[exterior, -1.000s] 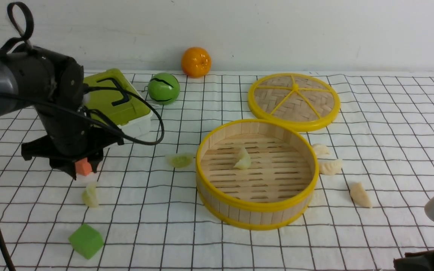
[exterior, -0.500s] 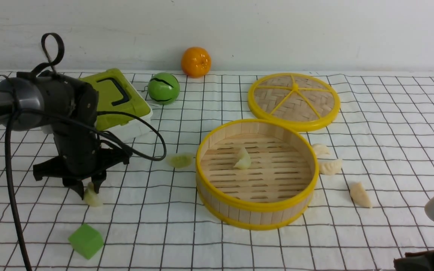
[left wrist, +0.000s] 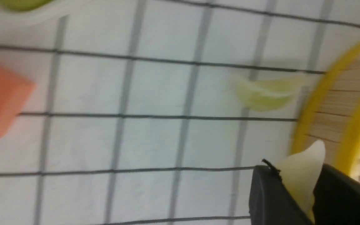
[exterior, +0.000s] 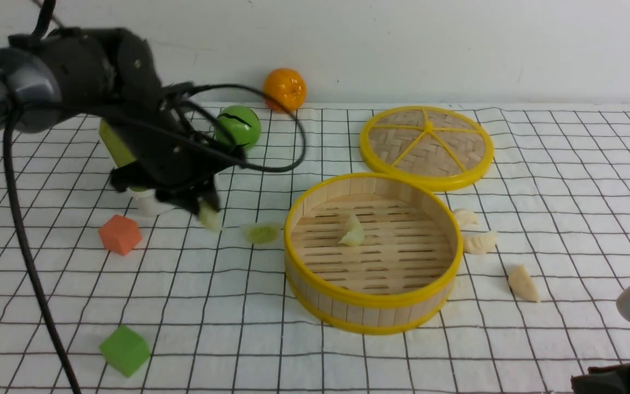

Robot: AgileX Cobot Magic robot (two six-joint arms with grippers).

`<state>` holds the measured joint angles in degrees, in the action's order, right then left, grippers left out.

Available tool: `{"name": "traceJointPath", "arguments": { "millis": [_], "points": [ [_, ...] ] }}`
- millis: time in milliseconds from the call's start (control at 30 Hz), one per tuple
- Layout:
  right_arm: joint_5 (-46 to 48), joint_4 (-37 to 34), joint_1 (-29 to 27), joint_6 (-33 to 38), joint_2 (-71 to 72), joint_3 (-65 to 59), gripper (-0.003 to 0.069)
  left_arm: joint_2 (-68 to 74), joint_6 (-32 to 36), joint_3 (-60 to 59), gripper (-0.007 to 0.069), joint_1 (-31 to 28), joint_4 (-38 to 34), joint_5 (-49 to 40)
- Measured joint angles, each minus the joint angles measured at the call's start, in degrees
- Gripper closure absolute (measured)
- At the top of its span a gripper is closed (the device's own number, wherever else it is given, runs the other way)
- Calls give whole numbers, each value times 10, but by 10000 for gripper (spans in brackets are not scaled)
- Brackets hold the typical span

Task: Put the dumplings into the steamer on the table with the white tablecloth.
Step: 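Reach for and grasp a dumpling on the table with the left gripper, then place the dumpling into the bamboo steamer basket with the left gripper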

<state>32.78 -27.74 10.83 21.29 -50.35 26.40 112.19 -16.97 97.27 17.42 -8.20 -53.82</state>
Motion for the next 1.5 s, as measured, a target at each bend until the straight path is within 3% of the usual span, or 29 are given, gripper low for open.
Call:
{"name": "traceJointPath", "arguments": {
  "millis": [200,267,367,567,1000,1300,1500],
  "points": [
    [0,0,0,0,0,0,481,52,5,133,460,122,3,-26],
    [0,0,0,0,0,0,481,68,5,157,460,138,16,-34],
    [2,-2,0,0,0,0,481,127,9,230,462,173,98,-71],
    [9,-4,0,0,0,0,475,179,9,257,463,173,192,-85],
    [10,-4,0,0,0,0,467,226,39,257,468,173,201,-6],
    [10,-2,0,0,0,0,459,224,39,259,242,173,211,-32],
    [10,-2,0,0,0,0,455,162,48,290,220,172,234,-116]
  ]
}}
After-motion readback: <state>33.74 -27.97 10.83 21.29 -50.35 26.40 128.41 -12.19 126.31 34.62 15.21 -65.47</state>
